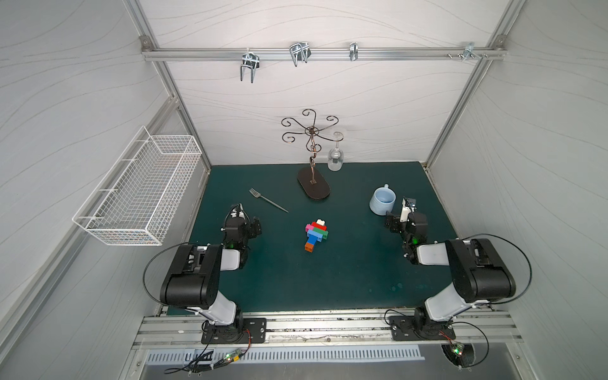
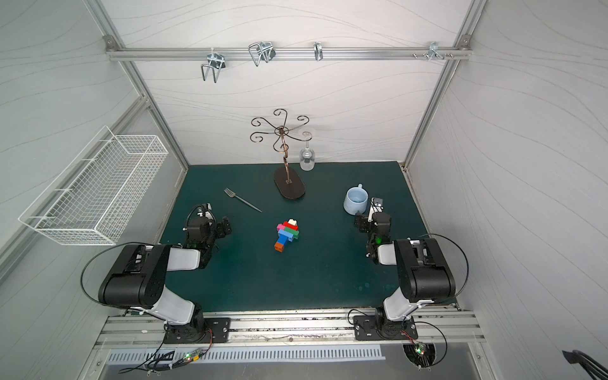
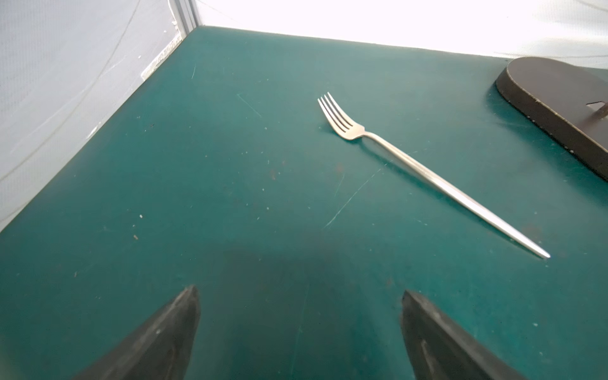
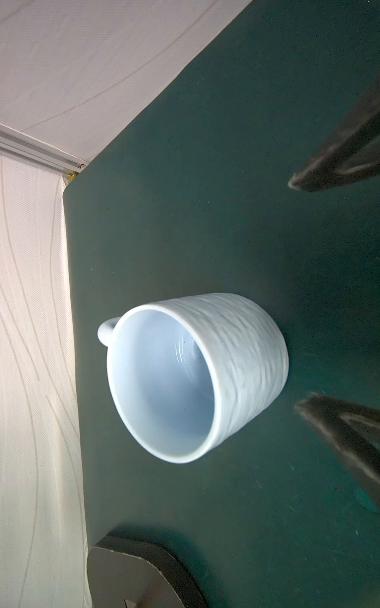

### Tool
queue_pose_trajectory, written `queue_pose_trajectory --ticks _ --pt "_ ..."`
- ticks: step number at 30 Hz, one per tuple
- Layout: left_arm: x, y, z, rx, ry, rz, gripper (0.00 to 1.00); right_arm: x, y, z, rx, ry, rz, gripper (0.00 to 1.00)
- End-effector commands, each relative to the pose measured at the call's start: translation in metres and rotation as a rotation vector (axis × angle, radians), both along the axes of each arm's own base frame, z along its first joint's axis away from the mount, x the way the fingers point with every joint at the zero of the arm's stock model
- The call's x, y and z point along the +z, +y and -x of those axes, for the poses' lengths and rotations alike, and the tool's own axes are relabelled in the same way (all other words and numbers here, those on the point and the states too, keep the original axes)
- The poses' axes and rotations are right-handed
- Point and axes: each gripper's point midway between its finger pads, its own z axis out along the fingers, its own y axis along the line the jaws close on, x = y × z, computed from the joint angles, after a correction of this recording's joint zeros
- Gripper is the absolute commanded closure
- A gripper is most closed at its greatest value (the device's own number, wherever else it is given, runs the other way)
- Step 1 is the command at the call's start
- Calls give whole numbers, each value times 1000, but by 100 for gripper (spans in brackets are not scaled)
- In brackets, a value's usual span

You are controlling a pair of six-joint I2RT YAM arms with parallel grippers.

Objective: Assemble a spoon with lego
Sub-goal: Reset both arms

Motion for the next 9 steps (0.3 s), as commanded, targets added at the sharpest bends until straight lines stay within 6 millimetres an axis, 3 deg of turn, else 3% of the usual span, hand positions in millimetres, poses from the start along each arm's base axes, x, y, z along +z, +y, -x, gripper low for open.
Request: queue_pose_trajectory --ticks 1,7,9 --pt "28 -1 -15 -15 -108 -11 0 -1 0 1 -1 0 20 1" --pt "27 1 -14 -6 -94 -8 0 -4 14 -2 102 25 -11 1" --pt "37 29 6 180 -194 -5 0 -2 13 -1 101 17 -10 1"
